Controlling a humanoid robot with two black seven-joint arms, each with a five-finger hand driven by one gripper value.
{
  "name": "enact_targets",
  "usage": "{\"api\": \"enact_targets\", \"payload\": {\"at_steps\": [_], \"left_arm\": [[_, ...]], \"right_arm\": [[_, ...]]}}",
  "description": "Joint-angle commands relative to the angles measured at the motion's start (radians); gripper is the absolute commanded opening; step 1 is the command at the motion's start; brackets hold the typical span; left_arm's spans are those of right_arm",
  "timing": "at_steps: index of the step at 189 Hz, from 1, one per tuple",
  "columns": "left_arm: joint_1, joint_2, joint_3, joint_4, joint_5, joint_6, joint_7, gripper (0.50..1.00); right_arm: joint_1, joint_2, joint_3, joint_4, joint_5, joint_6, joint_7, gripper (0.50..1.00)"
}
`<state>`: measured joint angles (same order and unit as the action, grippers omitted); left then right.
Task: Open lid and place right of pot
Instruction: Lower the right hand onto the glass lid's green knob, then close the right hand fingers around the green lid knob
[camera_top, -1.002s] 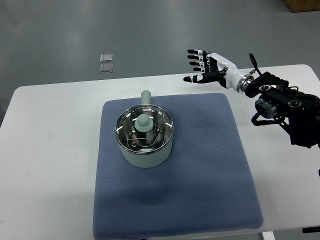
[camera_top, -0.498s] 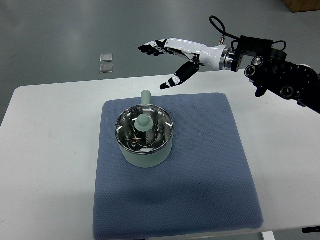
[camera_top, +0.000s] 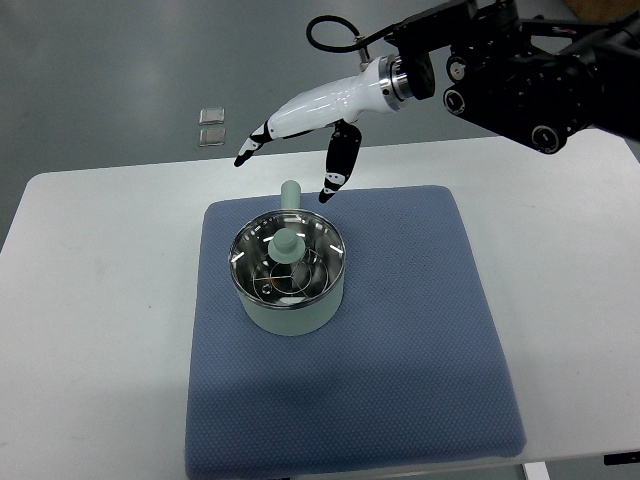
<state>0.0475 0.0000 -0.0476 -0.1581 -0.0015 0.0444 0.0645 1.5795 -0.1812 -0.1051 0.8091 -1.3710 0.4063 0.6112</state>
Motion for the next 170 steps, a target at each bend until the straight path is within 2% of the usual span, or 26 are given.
{"api": "enact_targets", "payload": {"at_steps": [1, 56, 79, 112, 138, 160, 170], "left_arm": [[0.0, 0.0, 0.0, -0.001, 0.0, 0.0, 0.0, 1.0], [0.002, 0.0, 0.0, 0.003, 0.0, 0.0, 0.0, 1.0], [0.002, 0.0, 0.0, 0.005, 0.0, 0.0, 0.0, 1.0], [0.002, 0.0, 0.0, 0.005, 0.0, 0.0, 0.0, 1.0], [0.002, 0.0, 0.0, 0.006, 0.0, 0.0, 0.0, 1.0], [0.002, 0.0, 0.0, 0.008, 0.0, 0.0, 0.0, 1.0], [0.002, 0.0, 0.0, 0.006, 0.0, 0.002, 0.0, 1.0]], "right_arm": [[0.036, 0.037, -0.067, 0.028, -0.054, -0.004, 0.0, 0.932], [0.027, 0.121, -0.085, 0.028, -0.105, -0.012, 0.0, 0.932], [0.014, 0.121, -0.099, 0.021, -0.109, -0.017, 0.0, 0.932], [-0.004, 0.123, -0.137, -0.004, -0.109, -0.075, 0.0, 0.928], [-0.023, 0.123, -0.142, -0.019, -0.109, -0.081, 0.0, 0.924], [-0.029, 0.121, -0.14, -0.019, -0.109, -0.083, 0.0, 0.899], [-0.03, 0.12, -0.14, -0.021, -0.109, -0.083, 0.0, 0.858]]}}
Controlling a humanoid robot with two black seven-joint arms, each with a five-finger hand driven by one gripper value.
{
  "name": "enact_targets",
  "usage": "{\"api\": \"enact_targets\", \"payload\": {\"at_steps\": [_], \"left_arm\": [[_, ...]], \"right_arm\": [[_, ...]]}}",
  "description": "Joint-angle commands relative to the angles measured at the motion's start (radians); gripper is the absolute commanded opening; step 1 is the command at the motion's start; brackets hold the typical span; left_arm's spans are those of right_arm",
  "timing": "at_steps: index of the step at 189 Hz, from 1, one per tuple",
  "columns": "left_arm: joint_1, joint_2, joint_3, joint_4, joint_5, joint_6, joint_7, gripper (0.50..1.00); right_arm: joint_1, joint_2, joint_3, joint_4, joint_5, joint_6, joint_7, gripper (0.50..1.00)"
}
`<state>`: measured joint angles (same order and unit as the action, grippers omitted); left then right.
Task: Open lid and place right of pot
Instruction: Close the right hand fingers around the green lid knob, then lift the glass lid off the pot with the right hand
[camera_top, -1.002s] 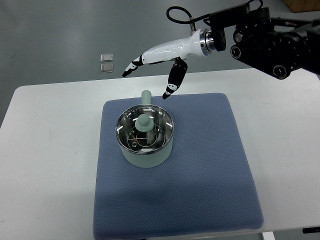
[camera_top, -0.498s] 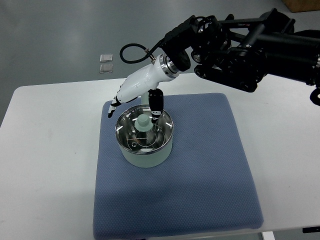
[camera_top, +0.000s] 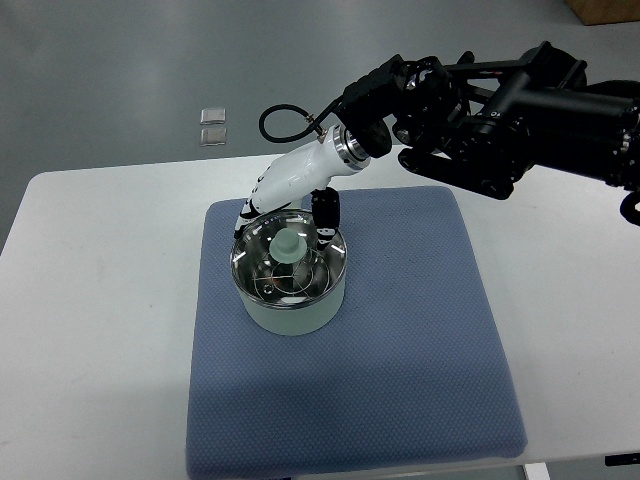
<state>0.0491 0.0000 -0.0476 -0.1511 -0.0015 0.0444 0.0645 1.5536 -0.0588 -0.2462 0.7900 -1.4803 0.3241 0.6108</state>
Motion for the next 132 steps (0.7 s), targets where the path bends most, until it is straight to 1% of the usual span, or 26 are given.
{"api": "enact_targets", "payload": {"at_steps": [1, 8, 22, 32, 36, 38, 50, 53, 64, 69, 80, 81, 94, 132], "left_arm": [[0.0, 0.0, 0.0, -0.001, 0.0, 0.002, 0.0, 1.0], [0.0, 0.0, 0.0, -0.001, 0.0, 0.002, 0.0, 1.0], [0.0, 0.0, 0.0, -0.001, 0.0, 0.002, 0.0, 1.0], [0.0, 0.0, 0.0, -0.001, 0.0, 0.002, 0.0, 1.0], [0.0, 0.0, 0.0, -0.001, 0.0, 0.002, 0.0, 1.0], [0.0, 0.0, 0.0, -0.001, 0.0, 0.002, 0.0, 1.0], [0.0, 0.0, 0.0, -0.001, 0.0, 0.002, 0.0, 1.0], [0.0, 0.0, 0.0, -0.001, 0.0, 0.002, 0.0, 1.0], [0.0, 0.0, 0.0, -0.001, 0.0, 0.002, 0.0, 1.0], [0.0, 0.0, 0.0, -0.001, 0.0, 0.002, 0.0, 1.0], [0.0, 0.0, 0.0, -0.001, 0.0, 0.002, 0.0, 1.0], [0.0, 0.0, 0.0, -0.001, 0.0, 0.0, 0.0, 1.0], [0.0, 0.0, 0.0, 0.001, 0.0, 0.002, 0.0, 1.0], [0.0, 0.0, -0.002, 0.001, 0.0, 0.002, 0.0, 1.0]], "right_arm": [[-0.004, -0.003, 0.001, -0.002, 0.0, 0.0, 0.0, 0.858], [-0.003, -0.004, 0.001, -0.002, 0.002, 0.0, 0.0, 0.828], [-0.003, -0.007, 0.002, -0.002, 0.002, 0.0, 0.0, 0.797], [-0.003, -0.009, 0.005, -0.002, 0.002, 0.0, 0.0, 0.789], [-0.003, -0.01, 0.005, -0.002, 0.003, 0.0, 0.0, 0.774], [-0.003, -0.01, 0.007, -0.002, 0.003, -0.002, 0.0, 0.758], [-0.003, -0.01, 0.007, -0.002, 0.003, -0.002, 0.0, 0.74], [-0.003, -0.009, 0.007, 0.0, 0.003, 0.0, 0.0, 0.725], [-0.004, -0.007, 0.007, -0.002, 0.003, -0.002, 0.0, 0.711], [-0.004, -0.007, 0.007, -0.002, 0.003, -0.002, 0.0, 0.693], [-0.004, -0.007, 0.007, -0.002, 0.003, -0.002, 0.0, 0.69], [-0.006, -0.006, 0.008, -0.002, 0.003, -0.002, 0.0, 0.682], [-0.009, -0.006, 0.008, -0.002, 0.003, -0.011, 0.0, 0.656], [-0.015, -0.004, 0.008, 0.0, 0.003, -0.016, 0.0, 0.648]]}}
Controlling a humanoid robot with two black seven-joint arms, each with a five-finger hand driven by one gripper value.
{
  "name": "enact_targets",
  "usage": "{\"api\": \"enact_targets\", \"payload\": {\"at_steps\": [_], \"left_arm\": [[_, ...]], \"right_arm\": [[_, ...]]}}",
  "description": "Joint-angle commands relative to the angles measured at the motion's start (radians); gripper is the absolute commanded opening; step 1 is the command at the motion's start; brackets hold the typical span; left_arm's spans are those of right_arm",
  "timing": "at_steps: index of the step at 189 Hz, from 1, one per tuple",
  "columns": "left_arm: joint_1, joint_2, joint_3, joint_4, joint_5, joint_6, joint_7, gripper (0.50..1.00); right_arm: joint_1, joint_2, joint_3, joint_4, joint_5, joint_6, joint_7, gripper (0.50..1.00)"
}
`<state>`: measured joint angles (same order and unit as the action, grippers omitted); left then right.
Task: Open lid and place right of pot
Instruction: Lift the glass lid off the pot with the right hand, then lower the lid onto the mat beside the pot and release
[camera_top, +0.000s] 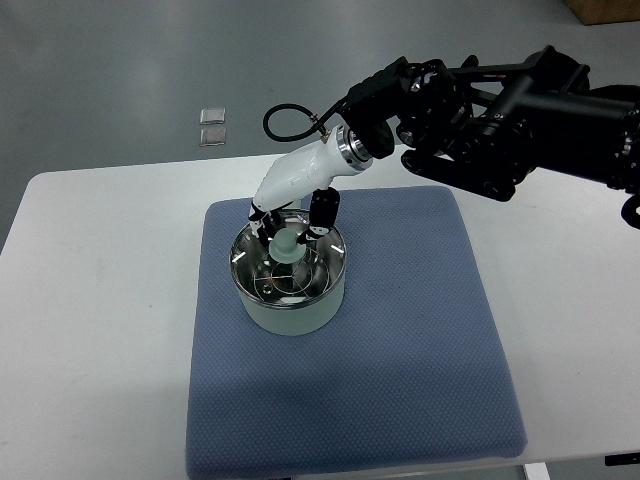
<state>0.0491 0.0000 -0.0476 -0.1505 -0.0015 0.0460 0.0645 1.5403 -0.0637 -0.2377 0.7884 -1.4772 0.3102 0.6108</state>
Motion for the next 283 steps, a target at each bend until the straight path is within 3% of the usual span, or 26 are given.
{"api": "enact_targets", "payload": {"at_steps": [1, 70, 71, 81, 91, 92, 94, 179, 250, 283], "left_arm": [[0.0, 0.0, 0.0, 0.0, 0.0, 0.0, 0.0, 1.0], [0.0, 0.0, -0.002, 0.0, 0.0, 0.002, 0.0, 1.0], [0.0, 0.0, 0.0, 0.0, 0.0, 0.002, 0.0, 1.0], [0.0, 0.0, -0.002, 0.0, 0.0, 0.002, 0.0, 1.0], [0.0, 0.0, -0.002, 0.0, 0.0, 0.002, 0.0, 1.0], [0.0, 0.0, -0.002, 0.0, 0.0, 0.002, 0.0, 1.0], [0.0, 0.0, -0.002, 0.0, 0.0, 0.002, 0.0, 1.0], [0.0, 0.0, -0.002, 0.002, 0.0, 0.002, 0.0, 1.0], [0.003, 0.0, 0.0, -0.006, 0.0, 0.002, 0.0, 1.0], [0.003, 0.0, 0.0, -0.009, 0.0, 0.002, 0.0, 1.0]], "right_arm": [[-0.003, -0.001, 0.0, 0.0, 0.0, -0.003, 0.0, 0.646], [-0.019, -0.001, 0.0, 0.0, 0.0, -0.003, 0.0, 0.617], [-0.019, -0.001, 0.001, 0.0, 0.0, -0.003, 0.0, 0.591], [-0.019, -0.001, 0.001, 0.002, 0.0, -0.003, 0.0, 0.548], [-0.019, -0.001, 0.001, 0.002, 0.0, -0.003, 0.0, 0.547], [-0.02, -0.001, 0.001, 0.0, 0.0, -0.003, 0.0, 0.505], [-0.02, -0.001, 0.001, 0.0, 0.0, -0.003, 0.0, 0.5], [-0.006, -0.068, 0.074, 0.002, 0.057, 0.021, 0.0, 0.5], [-0.008, -0.288, 0.07, 0.002, 0.057, 0.036, 0.0, 0.5], [-0.091, -0.361, 0.074, 0.0, 0.054, 0.023, 0.0, 0.5]]}}
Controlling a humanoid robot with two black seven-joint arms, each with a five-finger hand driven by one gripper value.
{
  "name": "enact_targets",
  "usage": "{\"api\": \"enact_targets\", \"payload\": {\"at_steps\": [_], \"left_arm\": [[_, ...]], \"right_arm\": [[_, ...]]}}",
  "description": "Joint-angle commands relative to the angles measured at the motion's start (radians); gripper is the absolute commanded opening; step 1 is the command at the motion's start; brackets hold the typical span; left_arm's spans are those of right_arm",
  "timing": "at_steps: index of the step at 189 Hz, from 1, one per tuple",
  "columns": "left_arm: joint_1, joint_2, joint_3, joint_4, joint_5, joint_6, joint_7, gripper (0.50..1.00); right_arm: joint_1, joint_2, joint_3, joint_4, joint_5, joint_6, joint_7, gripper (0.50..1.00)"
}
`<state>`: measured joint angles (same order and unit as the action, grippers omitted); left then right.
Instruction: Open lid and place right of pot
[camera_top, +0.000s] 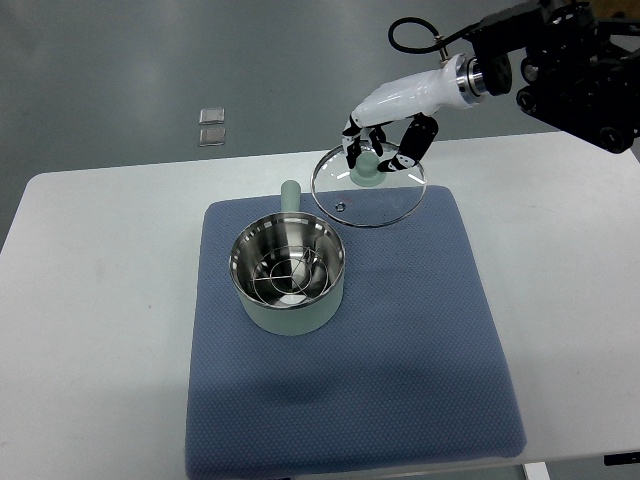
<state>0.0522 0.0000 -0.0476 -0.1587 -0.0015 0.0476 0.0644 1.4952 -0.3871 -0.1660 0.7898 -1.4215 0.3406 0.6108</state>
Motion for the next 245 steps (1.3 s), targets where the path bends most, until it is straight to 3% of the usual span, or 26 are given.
{"api": "enact_targets", "payload": {"at_steps": [1, 66, 73, 76, 77, 78, 79, 80, 81, 82, 83, 84, 85, 86, 90, 105, 133, 159, 179, 212, 222, 245], "left_arm": [[0.0, 0.0, 0.0, -0.001, 0.0, 0.0, 0.0, 1.0], [0.003, 0.0, 0.0, -0.002, 0.0, 0.001, 0.0, 1.0], [0.003, 0.0, 0.0, -0.002, 0.0, 0.001, 0.0, 1.0], [0.003, 0.0, 0.0, -0.002, 0.0, 0.001, 0.0, 1.0], [0.003, 0.0, 0.0, -0.002, 0.0, 0.001, 0.0, 1.0], [0.003, 0.0, 0.0, -0.004, 0.0, 0.001, 0.0, 1.0], [0.003, 0.0, 0.0, -0.004, 0.0, 0.001, 0.0, 1.0], [0.003, 0.0, 0.0, -0.004, 0.0, 0.003, 0.0, 1.0], [0.003, 0.0, 0.0, -0.004, 0.0, 0.003, 0.0, 1.0], [0.003, 0.0, 0.0, -0.004, 0.0, 0.002, 0.0, 1.0], [0.003, 0.0, 0.0, -0.004, 0.0, 0.001, 0.0, 1.0], [0.003, 0.0, 0.0, -0.004, 0.0, 0.003, 0.0, 1.0], [0.003, 0.0, 0.0, -0.004, 0.0, 0.003, 0.0, 1.0], [0.003, 0.0, 0.0, -0.004, 0.0, 0.003, 0.0, 1.0], [0.003, 0.0, 0.0, -0.004, 0.0, 0.003, 0.0, 1.0], [0.003, 0.0, 0.0, -0.004, 0.0, 0.003, 0.0, 1.0], [0.005, 0.0, -0.002, -0.004, -0.002, 0.003, 0.0, 1.0], [0.005, 0.0, -0.002, -0.004, -0.002, 0.003, 0.0, 1.0], [0.005, 0.0, 0.0, -0.005, -0.002, 0.005, -0.002, 1.0], [0.009, 0.0, 0.0, -0.01, -0.002, 0.003, -0.002, 1.0], [0.009, 0.0, 0.0, -0.01, -0.002, 0.003, 0.0, 1.0], [0.009, 0.0, 0.0, -0.01, -0.002, 0.003, 0.002, 1.0]], "right_arm": [[-0.052, -0.041, 0.002, -0.001, -0.002, -0.009, 0.0, 0.5], [-0.228, -0.05, 0.003, -0.04, 0.001, -0.14, 0.0, 0.5], [-0.237, -0.05, 0.005, -0.04, 0.001, -0.149, 0.0, 0.578], [-0.245, -0.05, 0.005, -0.041, 0.001, -0.156, 0.0, 0.655], [-0.245, -0.05, 0.005, -0.041, 0.001, -0.156, 0.0, 0.656], [-0.248, -0.05, 0.005, -0.041, 0.003, -0.16, 0.0, 0.704], [-0.248, -0.05, 0.005, -0.041, 0.003, -0.16, 0.0, 0.705], [-0.253, -0.049, 0.005, -0.041, 0.003, -0.164, 0.0, 0.755], [-0.253, -0.049, 0.005, -0.041, 0.003, -0.164, 0.0, 0.756], [-0.256, -0.049, 0.006, -0.041, 0.003, -0.169, 0.0, 0.806], [-0.256, -0.049, 0.006, -0.041, 0.003, -0.169, 0.0, 0.807], [-0.259, -0.047, 0.006, -0.041, 0.004, -0.175, 0.0, 0.854], [-0.259, -0.047, 0.006, -0.041, 0.004, -0.175, 0.0, 0.854], [-0.262, -0.046, 0.006, -0.043, 0.007, -0.178, 0.0, 0.901], [-0.266, -0.044, 0.011, -0.043, 0.018, -0.189, 0.0, 0.94], [-0.285, -0.045, 0.063, -0.043, 0.098, -0.215, 0.0, 0.94], [-0.305, -0.029, 0.18, -0.092, 0.245, -0.196, 0.0, 0.938], [-0.369, 0.011, 0.261, -0.144, 0.544, -0.092, 0.0, 0.938], [-0.44, 0.069, 0.33, -0.182, 0.831, -0.089, -0.215, 0.94], [-0.546, 0.119, 0.516, -0.198, 1.308, -0.077, -0.44, 0.938], [-0.581, 0.134, 0.534, -0.195, 1.406, -0.083, -0.468, 0.94], [-0.598, 0.174, 0.551, -0.199, 1.437, -0.095, -0.454, 0.94]]}}
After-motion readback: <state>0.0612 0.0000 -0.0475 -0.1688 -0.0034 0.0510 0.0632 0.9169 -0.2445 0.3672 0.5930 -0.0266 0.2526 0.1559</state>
